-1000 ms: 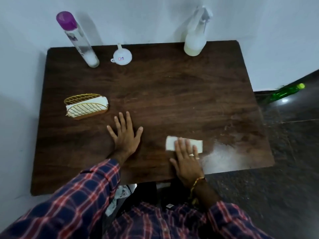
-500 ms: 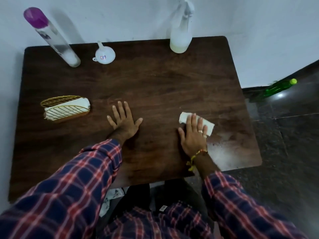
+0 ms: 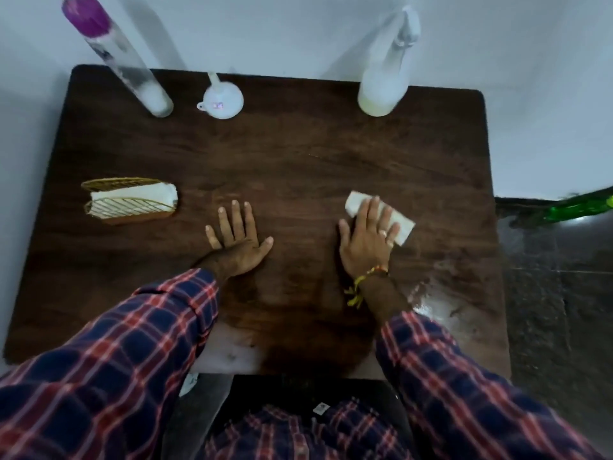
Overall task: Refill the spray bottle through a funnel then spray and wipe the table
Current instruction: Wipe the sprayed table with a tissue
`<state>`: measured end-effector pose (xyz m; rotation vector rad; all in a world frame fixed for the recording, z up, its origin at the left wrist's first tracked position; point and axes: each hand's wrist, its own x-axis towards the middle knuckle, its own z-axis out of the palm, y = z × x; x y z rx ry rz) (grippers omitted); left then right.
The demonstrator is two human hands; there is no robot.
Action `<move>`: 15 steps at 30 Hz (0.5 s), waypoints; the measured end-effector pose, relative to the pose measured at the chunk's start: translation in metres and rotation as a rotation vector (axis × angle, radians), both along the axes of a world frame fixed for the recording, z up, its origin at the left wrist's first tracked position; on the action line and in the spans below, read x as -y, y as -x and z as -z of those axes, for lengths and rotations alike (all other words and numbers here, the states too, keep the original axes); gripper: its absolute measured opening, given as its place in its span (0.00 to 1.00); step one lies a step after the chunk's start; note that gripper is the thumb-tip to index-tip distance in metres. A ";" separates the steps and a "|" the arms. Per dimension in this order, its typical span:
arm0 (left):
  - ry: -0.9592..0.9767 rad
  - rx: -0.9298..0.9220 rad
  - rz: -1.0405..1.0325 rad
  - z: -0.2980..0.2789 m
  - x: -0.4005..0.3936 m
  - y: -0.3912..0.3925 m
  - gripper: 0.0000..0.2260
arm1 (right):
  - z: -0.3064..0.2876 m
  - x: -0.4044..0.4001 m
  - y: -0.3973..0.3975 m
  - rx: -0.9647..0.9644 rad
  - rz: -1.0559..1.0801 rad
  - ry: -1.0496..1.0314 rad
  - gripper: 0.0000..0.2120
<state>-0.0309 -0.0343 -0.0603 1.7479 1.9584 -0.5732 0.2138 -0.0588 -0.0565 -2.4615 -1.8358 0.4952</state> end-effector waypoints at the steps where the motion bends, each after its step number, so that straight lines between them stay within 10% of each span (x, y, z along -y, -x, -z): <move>1: 0.009 -0.019 -0.012 0.000 0.004 -0.001 0.40 | -0.003 -0.024 0.008 -0.008 -0.036 0.007 0.36; 4: 0.096 0.020 -0.039 -0.014 0.005 -0.008 0.38 | 0.003 -0.059 0.032 0.014 -0.251 0.008 0.35; 11: 0.062 0.094 -0.056 -0.017 0.006 -0.010 0.38 | 0.000 -0.139 0.042 -0.034 0.084 0.051 0.35; 15: -0.008 0.048 -0.041 -0.017 0.009 -0.011 0.37 | -0.003 -0.137 0.095 -0.030 -0.252 0.047 0.34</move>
